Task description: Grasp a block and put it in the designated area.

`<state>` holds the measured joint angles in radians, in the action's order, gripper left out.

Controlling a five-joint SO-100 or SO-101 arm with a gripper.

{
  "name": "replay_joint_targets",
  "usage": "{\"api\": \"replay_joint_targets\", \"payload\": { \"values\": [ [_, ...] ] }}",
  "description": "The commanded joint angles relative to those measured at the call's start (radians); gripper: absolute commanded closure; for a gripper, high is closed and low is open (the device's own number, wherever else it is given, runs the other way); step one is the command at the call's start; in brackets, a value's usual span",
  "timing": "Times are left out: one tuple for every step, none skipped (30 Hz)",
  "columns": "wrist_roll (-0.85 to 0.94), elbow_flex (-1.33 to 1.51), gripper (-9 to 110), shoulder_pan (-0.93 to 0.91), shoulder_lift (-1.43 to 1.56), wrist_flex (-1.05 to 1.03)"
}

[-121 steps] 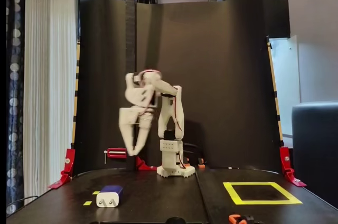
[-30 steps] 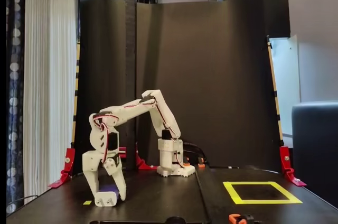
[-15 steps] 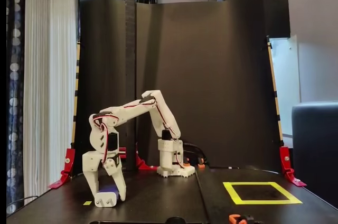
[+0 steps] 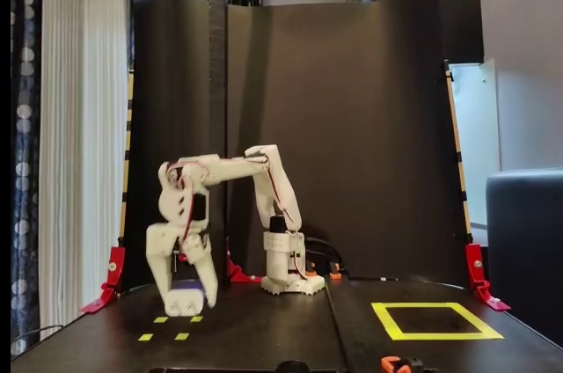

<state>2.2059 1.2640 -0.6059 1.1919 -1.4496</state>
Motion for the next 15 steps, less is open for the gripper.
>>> {"api": "replay_joint_targets", "payload": {
  "values": [
    [-0.011,-0.020,82,0.008,0.069,-0.006],
    [-0.012,-0.020,82,0.009,0.071,-0.006],
    [-0.015,-0.020,82,0.011,0.071,-0.006],
    [-0.018,-0.018,82,0.014,0.071,-0.006],
    [-0.023,-0.018,82,0.017,0.071,-0.006],
    [-0.029,-0.018,82,0.021,0.071,-0.006],
    [-0.038,-0.018,82,0.029,0.071,-0.008],
    [-0.046,-0.018,82,0.035,0.072,-0.011],
    [-0.055,-0.018,82,0.044,0.075,-0.014],
    [-0.066,-0.018,82,0.055,0.080,-0.018],
    [-0.078,-0.018,82,0.066,0.084,-0.023],
    [-0.095,-0.017,82,0.080,0.089,-0.029],
    [-0.114,-0.017,82,0.095,0.094,-0.034],
    [-0.132,-0.017,82,0.110,0.098,-0.038],
    [-0.153,-0.017,82,0.129,0.103,-0.040]
  ]
}}
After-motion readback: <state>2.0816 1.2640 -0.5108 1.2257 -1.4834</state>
